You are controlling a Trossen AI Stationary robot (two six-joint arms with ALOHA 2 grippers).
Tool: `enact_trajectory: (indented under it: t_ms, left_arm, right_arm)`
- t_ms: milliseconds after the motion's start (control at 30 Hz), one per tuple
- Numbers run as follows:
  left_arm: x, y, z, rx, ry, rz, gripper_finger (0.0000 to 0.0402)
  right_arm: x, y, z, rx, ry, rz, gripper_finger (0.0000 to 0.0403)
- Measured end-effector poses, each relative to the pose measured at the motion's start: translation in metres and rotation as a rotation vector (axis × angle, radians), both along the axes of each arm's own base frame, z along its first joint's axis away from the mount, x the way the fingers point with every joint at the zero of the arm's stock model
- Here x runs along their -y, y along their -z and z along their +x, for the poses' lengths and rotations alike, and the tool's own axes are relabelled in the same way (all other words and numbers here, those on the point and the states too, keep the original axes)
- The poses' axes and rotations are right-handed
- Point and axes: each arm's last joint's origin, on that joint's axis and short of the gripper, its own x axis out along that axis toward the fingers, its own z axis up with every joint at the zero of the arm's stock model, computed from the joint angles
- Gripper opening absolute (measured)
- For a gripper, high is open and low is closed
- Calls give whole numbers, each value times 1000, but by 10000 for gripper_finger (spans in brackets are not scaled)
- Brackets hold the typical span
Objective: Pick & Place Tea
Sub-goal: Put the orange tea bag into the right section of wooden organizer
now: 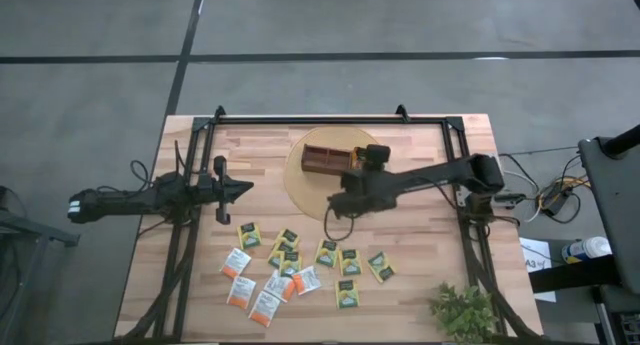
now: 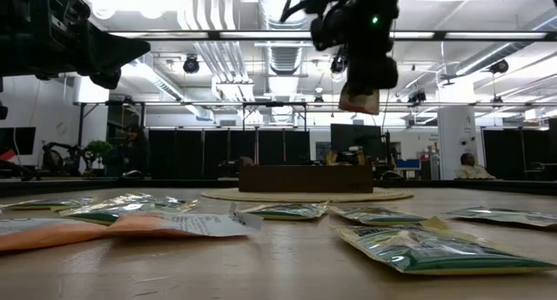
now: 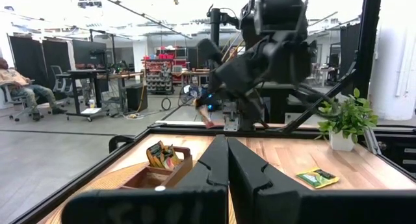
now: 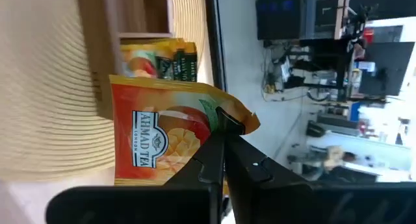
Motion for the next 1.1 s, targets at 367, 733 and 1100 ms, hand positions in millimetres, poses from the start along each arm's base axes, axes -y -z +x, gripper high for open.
enact_trajectory:
  t_ms: [367,733,1100]
  left_arm:
    - [0,1,0,-6,0,-1,0]
    - [0,1,0,-9,0,-1,0]
    - [0,2,0,-16,0,-1,0]
  right_arm:
    - [35,31,28,-141,-78,-84,8]
    - [49,46,27,-130,-59,-132,8]
    - [56,75,20,-124,-69,-160,8]
